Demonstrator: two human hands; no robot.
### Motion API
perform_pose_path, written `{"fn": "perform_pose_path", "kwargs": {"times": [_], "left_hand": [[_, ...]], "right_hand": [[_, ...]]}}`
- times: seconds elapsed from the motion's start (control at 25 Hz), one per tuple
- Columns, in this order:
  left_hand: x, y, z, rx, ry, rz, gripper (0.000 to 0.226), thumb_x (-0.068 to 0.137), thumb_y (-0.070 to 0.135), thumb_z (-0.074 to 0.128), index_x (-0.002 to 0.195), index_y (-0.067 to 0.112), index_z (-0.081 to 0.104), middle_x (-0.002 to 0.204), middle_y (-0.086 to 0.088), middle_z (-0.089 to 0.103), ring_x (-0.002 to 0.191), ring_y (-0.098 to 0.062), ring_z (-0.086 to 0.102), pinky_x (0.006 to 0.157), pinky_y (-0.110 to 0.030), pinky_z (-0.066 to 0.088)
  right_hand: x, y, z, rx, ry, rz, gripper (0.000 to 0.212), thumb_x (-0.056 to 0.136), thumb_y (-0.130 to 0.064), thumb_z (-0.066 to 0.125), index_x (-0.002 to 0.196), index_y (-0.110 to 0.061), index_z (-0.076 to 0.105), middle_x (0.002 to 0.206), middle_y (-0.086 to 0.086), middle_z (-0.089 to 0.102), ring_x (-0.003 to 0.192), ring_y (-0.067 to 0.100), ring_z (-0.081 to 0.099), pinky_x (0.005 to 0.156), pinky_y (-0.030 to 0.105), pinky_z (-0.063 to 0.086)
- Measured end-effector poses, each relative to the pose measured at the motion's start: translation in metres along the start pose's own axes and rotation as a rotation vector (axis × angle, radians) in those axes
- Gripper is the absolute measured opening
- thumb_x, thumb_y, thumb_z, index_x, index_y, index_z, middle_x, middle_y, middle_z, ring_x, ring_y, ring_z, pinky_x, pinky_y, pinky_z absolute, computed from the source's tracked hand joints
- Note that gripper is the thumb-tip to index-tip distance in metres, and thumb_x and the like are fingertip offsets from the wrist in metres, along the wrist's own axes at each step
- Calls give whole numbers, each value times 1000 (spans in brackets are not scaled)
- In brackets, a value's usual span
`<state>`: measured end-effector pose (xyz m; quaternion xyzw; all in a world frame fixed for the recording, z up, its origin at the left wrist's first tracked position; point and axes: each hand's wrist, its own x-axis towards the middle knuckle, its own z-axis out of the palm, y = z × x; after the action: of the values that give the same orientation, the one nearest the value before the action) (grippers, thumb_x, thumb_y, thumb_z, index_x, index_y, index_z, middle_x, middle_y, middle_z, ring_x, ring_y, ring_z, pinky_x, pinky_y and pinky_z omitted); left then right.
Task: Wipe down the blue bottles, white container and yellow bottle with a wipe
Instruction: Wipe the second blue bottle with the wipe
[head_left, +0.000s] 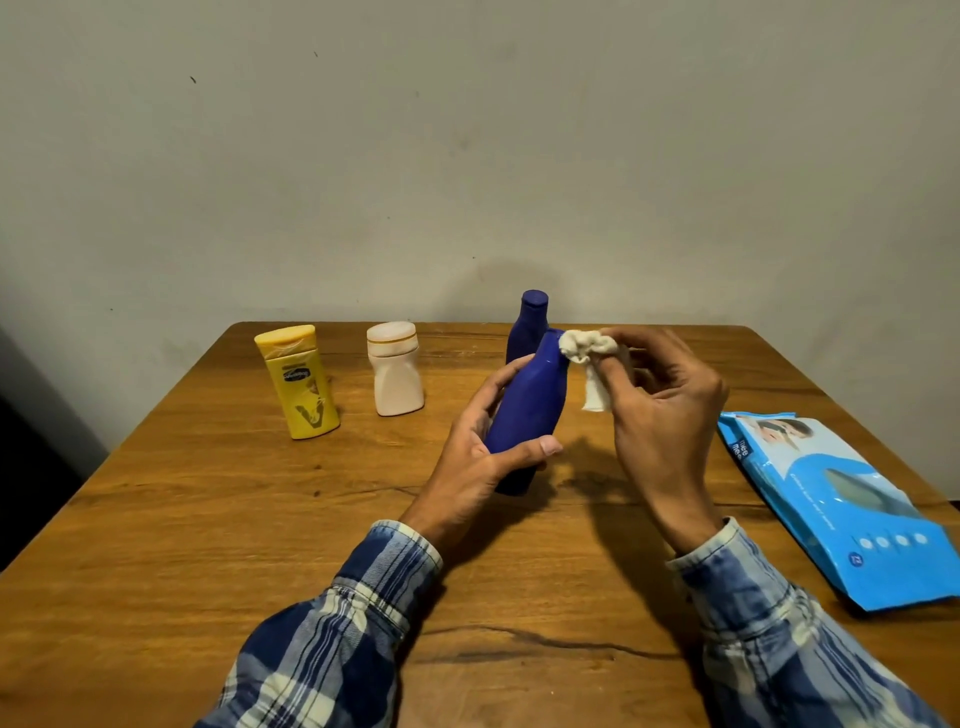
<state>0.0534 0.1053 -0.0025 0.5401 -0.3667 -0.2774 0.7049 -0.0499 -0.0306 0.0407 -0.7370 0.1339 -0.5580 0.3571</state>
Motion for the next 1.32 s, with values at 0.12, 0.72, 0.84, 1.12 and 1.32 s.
{"fn": "perform_pose_path", "kwargs": {"times": [0.12,0.72,0.84,1.12,1.32], "left_hand": [[1,0,-1,-53,11,-11,78,78,4,81,138,44,53,145,1,52,121,-25,65,87,-33,58],[3,-2,-5,67,-20,74,78,77,13,82,140,45,48,151,0,45,125,-24,62,89,-33,58],[4,-2,-6,84,-5,77,77,78,12,81,140,44,47,151,0,45,126,-21,61,89,-32,58],[4,-8,-4,192,1,117,77,86,8,79,142,48,45,153,5,43,132,-11,53,100,-33,55],[4,-10,-2,224,13,130,80,87,5,78,149,36,41,151,1,47,132,-14,54,100,-31,54]], "right_hand": [[-6,-5,5,-47,-110,-107,15,92,-9,71,107,-11,73,103,-2,70,94,9,66,71,24,57],[7,-1,-5,41,-43,49,25,92,5,65,111,-8,73,111,5,68,106,8,64,87,22,57],[9,-12,-6,217,-81,16,26,94,7,60,116,-3,70,115,12,67,111,13,64,91,22,54],[2,-10,-1,18,-84,-26,30,91,0,68,118,-12,72,111,6,64,104,11,63,83,19,55],[-5,-10,7,-123,-90,-150,30,87,0,73,115,-10,74,108,7,60,99,10,59,82,24,55]]}}
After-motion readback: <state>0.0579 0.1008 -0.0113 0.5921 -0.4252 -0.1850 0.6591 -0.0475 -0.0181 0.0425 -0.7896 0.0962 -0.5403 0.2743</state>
